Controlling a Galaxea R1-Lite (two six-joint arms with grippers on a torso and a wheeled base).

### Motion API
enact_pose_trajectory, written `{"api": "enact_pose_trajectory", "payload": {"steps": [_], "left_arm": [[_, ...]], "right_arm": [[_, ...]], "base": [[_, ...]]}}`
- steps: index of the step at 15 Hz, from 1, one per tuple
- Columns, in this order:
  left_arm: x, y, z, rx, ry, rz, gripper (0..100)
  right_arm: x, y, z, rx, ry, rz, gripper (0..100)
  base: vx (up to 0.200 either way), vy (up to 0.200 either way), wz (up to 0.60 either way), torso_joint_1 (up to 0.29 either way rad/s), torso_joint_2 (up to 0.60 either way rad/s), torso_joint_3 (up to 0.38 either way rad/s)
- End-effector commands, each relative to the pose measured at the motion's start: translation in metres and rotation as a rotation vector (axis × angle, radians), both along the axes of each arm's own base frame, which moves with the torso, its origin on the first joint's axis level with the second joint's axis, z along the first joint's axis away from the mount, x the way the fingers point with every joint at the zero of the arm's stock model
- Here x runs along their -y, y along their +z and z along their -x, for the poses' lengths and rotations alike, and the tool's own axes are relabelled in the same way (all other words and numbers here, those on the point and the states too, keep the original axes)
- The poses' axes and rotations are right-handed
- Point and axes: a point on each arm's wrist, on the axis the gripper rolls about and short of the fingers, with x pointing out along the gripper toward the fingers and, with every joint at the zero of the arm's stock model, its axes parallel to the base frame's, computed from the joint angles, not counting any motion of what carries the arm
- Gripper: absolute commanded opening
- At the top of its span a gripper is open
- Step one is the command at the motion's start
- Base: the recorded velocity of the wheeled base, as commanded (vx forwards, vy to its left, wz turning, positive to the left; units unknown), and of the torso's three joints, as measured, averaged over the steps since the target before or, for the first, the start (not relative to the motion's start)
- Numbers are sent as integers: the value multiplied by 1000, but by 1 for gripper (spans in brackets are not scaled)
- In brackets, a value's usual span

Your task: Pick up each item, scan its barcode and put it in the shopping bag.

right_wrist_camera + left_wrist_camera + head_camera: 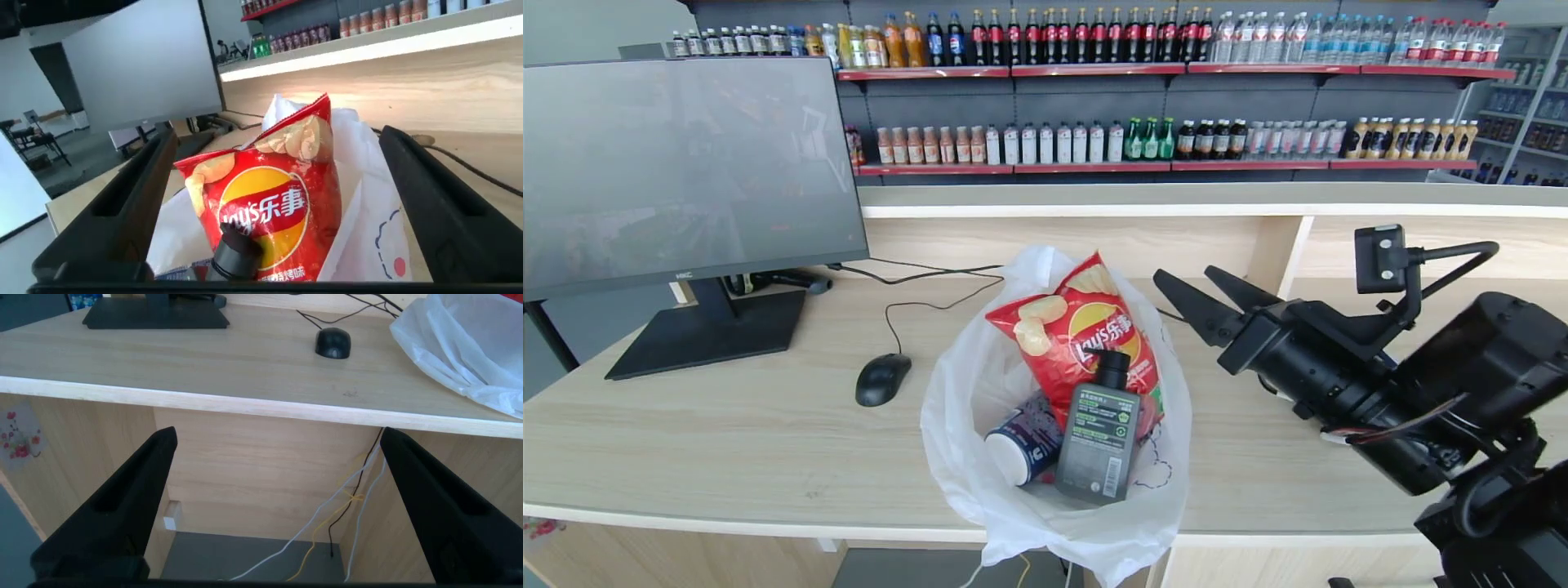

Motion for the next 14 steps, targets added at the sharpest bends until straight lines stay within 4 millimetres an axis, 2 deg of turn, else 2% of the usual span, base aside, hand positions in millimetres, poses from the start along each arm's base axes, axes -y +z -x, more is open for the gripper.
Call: {"api": "enact_pose_trajectory", "payload": {"steps": [1,2,3,4,5,7,9,11,14], "left_arm": [[0,0,0,0,0,1,100],[0,0,0,0,0,1,100],[0,0,0,0,0,-1,100],[0,0,0,0,-1,-1,100],[0,0,0,0,0,-1,100],[0,0,0,0,0,-1,100],[0,0,0,0,0,-1,100],[0,0,0,0,0,-1,100],[0,0,0,0,0,-1,100]], "right_arm": [[32,19,59,115,9,54,100],[38,18,70,134,21,79,100],[55,8,101,183,36,171,100],[65,-3,117,193,25,233,100],[73,-9,128,213,-2,278,100],[85,-6,138,214,-61,292,100],[96,-16,144,98,-130,349,100],[111,-39,175,-53,-120,488,100],[130,-72,218,-163,-82,628,100]], "base": [[0,0,0,0,0,0],[0,0,0,0,0,0],[0,0,0,0,0,0],[0,0,0,0,0,0],[0,0,0,0,0,0],[0,0,0,0,0,0],[0,0,0,0,0,0],[0,0,0,0,0,0],[0,0,0,0,0,0]]}}
